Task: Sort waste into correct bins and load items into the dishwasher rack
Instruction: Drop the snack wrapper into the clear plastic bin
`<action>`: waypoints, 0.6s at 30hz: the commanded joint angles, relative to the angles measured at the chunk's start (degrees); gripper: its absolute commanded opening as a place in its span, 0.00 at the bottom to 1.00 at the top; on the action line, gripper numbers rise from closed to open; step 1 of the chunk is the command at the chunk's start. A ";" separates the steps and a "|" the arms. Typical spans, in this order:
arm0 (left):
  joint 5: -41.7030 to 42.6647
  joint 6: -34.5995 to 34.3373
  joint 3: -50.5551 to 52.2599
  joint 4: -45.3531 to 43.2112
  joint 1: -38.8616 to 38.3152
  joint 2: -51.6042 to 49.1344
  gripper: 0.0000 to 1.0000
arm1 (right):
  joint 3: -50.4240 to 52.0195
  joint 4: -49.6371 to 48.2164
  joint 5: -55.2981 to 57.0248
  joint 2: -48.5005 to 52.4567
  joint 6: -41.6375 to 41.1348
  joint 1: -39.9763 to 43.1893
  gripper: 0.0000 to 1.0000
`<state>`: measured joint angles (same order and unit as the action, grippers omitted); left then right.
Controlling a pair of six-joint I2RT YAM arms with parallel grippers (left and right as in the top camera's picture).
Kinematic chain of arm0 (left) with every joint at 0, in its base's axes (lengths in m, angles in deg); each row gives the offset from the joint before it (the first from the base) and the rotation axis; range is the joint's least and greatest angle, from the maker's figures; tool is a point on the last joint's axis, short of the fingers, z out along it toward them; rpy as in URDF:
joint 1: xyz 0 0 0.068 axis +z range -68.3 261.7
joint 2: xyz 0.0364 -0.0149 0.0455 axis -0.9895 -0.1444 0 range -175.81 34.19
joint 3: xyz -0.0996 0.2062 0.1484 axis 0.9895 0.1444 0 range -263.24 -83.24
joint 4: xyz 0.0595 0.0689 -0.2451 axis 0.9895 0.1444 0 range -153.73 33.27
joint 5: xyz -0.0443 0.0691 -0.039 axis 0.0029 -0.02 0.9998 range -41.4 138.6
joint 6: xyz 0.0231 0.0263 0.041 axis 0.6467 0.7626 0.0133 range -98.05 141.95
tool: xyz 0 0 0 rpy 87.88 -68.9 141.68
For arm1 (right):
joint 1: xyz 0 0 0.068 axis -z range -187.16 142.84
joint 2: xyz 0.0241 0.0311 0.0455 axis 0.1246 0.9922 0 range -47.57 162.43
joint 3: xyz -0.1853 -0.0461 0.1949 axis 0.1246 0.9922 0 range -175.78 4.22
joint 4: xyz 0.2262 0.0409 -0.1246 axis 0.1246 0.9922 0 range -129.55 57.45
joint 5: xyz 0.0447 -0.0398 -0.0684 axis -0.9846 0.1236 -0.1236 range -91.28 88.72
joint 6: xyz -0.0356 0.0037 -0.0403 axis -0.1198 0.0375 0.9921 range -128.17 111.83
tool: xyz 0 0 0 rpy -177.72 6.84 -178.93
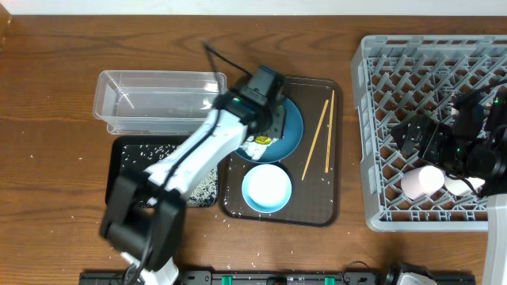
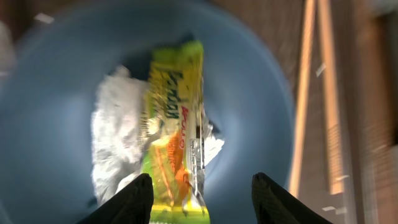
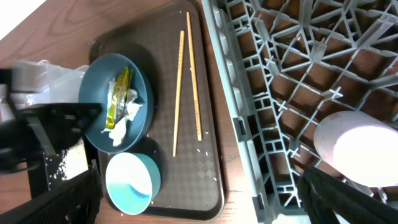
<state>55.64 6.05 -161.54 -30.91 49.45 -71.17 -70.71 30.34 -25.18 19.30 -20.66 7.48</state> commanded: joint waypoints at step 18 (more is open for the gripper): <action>-1.33 10.45 -2.80 1.88 0.11 0.96 0.06 | -0.33 0.15 0.11 -0.07 0.96 -0.24 0.99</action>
<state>55.21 17.46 -161.73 -29.45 48.99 -75.63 -70.71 30.34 -25.20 19.30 -20.66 7.48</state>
